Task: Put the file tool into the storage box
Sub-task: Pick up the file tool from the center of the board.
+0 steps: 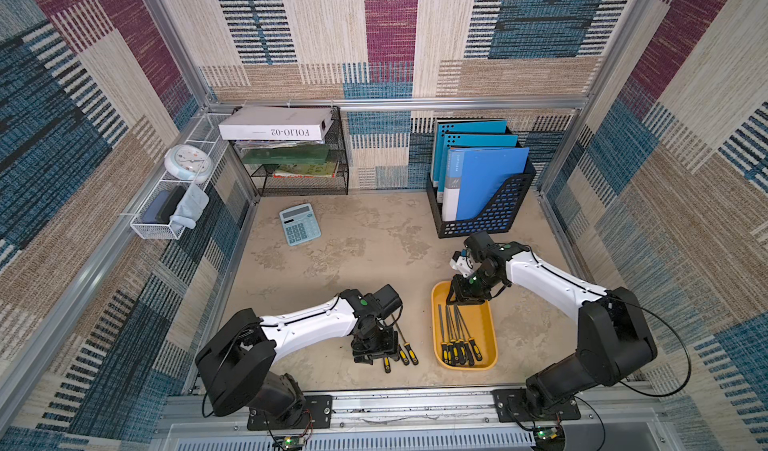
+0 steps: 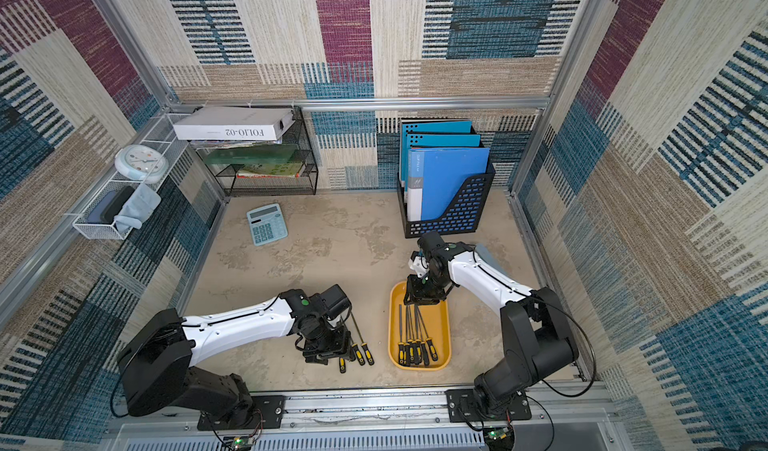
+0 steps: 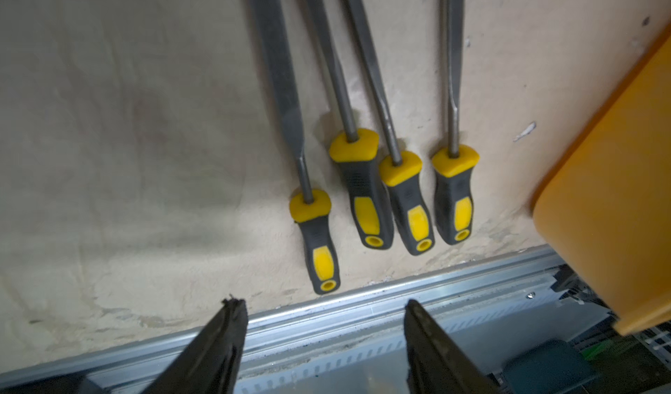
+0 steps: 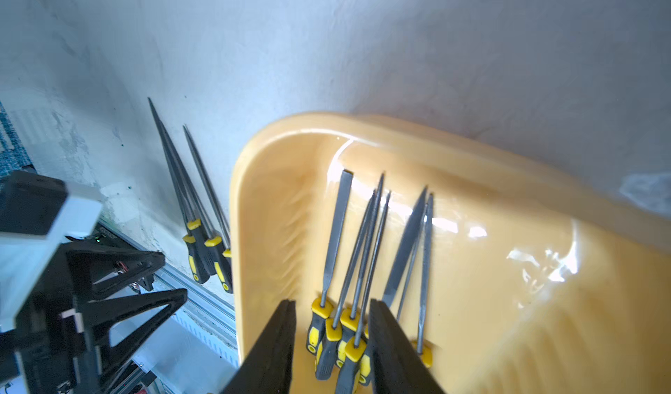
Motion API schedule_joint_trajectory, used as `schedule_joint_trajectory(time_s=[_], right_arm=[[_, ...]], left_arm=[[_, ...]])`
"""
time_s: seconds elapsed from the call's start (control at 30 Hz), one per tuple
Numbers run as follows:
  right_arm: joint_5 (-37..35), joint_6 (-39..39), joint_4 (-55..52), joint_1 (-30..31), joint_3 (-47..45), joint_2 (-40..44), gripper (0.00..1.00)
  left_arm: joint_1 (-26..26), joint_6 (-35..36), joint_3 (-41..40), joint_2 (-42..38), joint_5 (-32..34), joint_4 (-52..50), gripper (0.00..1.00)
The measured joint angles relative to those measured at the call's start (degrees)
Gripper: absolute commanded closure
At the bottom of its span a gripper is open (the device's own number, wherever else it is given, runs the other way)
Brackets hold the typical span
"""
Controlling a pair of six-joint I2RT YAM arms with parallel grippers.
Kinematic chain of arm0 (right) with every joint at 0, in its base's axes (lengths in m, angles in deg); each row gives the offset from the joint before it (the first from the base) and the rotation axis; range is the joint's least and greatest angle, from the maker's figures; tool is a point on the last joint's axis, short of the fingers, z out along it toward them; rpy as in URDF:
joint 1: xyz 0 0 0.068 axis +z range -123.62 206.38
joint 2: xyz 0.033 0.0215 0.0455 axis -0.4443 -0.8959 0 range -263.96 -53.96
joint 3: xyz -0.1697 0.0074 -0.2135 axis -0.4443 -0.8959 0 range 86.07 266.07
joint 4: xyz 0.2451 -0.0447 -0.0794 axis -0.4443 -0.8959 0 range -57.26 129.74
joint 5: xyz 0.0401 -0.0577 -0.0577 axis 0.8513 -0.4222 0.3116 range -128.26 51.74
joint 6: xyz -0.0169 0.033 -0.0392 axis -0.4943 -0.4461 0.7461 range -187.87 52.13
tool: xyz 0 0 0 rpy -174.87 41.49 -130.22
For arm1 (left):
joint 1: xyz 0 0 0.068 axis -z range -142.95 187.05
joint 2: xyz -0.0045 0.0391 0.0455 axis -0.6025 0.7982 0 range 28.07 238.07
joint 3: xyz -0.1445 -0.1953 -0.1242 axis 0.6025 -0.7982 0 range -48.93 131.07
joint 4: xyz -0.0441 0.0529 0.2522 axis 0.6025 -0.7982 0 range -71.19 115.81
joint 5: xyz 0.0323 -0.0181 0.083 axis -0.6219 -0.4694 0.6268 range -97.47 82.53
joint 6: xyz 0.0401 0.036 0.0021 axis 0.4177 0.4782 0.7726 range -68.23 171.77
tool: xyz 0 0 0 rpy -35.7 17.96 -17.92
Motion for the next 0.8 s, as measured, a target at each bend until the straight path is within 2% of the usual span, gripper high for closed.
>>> schedule_joint_trajectory(time_s=[0.13, 0.5, 0.6, 0.7, 0.8], right_arm=[[0.17, 0.0, -0.52, 0.0, 1.27, 0.07, 0.63], [0.66, 0.31, -0.98, 0.0, 1.44, 0.72, 0.67], [0.68, 0.33, -0.96, 0.0, 1.44, 0.72, 0.67], [0.98, 0.35, -0.94, 0.0, 1.46, 0.72, 0.68], [1.4, 0.42, -0.92, 0.0, 1.49, 0.72, 0.67]], left_arm=[[1.62, -1.57, 0.42, 3.67, 1.42, -0.39, 0.47], [2.25, -3.3, 3.23, 7.82, 7.08, -2.08, 0.62], [2.25, -3.28, 4.35, 9.44, 7.67, -2.56, 0.74], [2.21, -3.04, 4.9, 10.27, 8.13, -3.76, 0.95], [2.21, -2.38, 5.11, 9.7, 8.24, -4.44, 1.0]])
